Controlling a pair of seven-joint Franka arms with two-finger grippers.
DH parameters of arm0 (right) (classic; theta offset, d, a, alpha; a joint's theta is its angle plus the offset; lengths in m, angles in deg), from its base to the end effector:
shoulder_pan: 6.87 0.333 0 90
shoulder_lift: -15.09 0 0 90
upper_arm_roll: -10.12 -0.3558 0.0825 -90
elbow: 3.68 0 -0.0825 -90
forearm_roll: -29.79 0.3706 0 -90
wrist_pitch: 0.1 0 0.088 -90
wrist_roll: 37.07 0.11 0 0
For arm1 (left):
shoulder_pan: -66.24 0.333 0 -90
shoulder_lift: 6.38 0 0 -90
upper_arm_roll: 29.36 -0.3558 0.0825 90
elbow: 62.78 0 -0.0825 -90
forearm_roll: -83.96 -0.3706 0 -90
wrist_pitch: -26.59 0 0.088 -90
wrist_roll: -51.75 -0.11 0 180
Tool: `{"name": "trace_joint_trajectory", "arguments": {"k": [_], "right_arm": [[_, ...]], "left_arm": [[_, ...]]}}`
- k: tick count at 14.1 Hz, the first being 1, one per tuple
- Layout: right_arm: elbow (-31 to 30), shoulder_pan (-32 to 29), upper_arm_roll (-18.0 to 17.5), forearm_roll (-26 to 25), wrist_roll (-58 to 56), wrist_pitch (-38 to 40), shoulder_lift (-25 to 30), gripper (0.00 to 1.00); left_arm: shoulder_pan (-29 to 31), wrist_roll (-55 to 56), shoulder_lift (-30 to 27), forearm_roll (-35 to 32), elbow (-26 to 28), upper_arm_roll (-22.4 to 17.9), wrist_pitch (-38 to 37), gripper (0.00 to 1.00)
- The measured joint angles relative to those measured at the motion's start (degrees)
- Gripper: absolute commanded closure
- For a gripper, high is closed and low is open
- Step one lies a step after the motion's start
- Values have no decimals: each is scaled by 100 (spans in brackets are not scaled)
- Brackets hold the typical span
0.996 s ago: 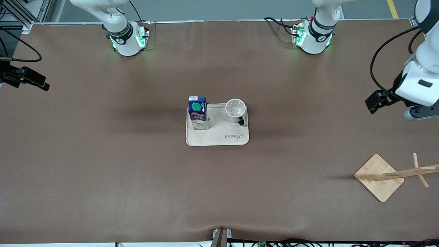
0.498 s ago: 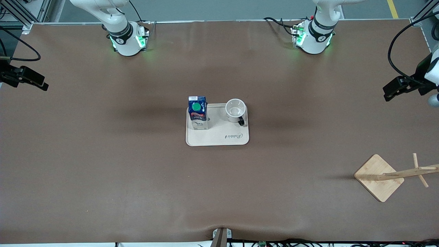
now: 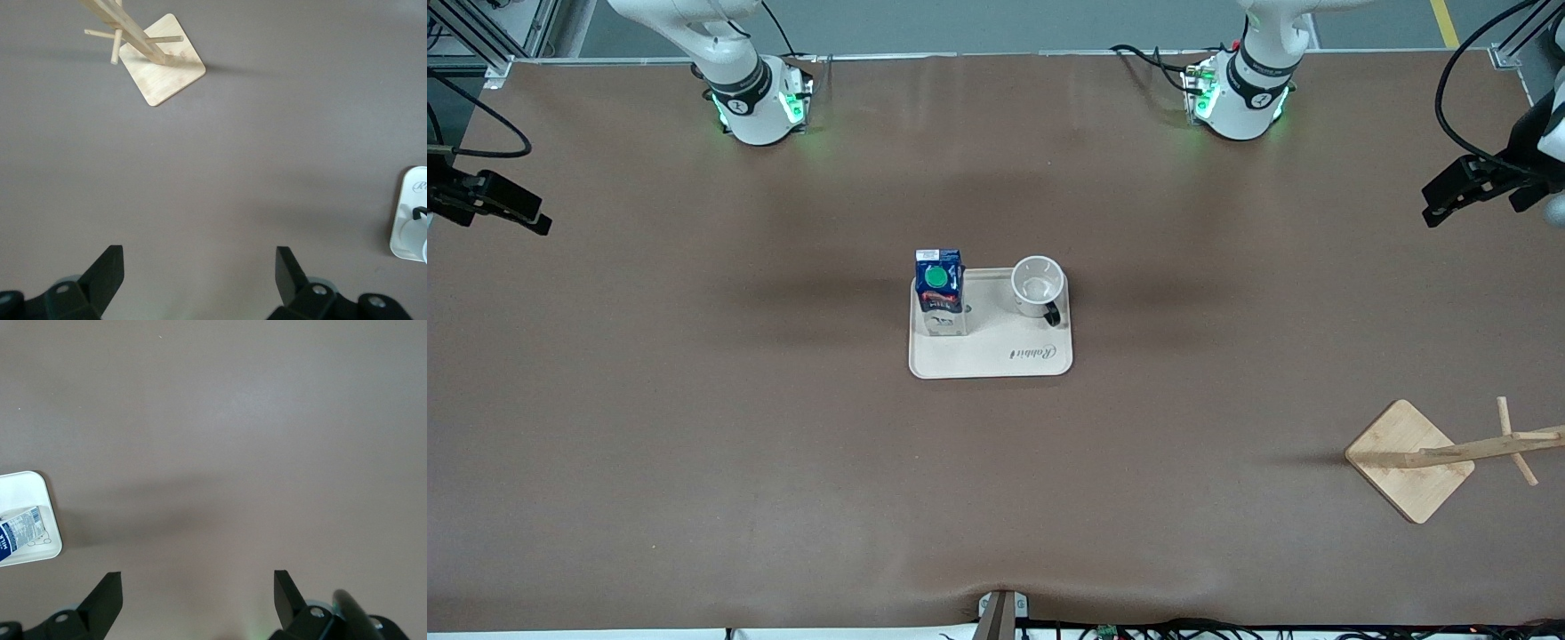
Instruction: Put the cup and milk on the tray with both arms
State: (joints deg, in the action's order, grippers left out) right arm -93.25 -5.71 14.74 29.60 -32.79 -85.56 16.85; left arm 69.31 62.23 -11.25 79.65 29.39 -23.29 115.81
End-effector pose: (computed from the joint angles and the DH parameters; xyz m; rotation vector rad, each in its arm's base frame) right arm 0.5211 -0.0327 0.6742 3.1326 -0.2121 -0.0645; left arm 0.5097 -0.0213 0.6875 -3.0544 -0.2035 -0.0654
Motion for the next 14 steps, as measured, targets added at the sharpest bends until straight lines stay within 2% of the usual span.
{"name": "trace_joint_trajectory", "arguments": {"k": [14], "right_arm": [[5, 0, -2, 0, 0, 0, -7, 0]], "left_arm": [[-29, -32, -103, 219, 38, 18, -91, 0]]}}
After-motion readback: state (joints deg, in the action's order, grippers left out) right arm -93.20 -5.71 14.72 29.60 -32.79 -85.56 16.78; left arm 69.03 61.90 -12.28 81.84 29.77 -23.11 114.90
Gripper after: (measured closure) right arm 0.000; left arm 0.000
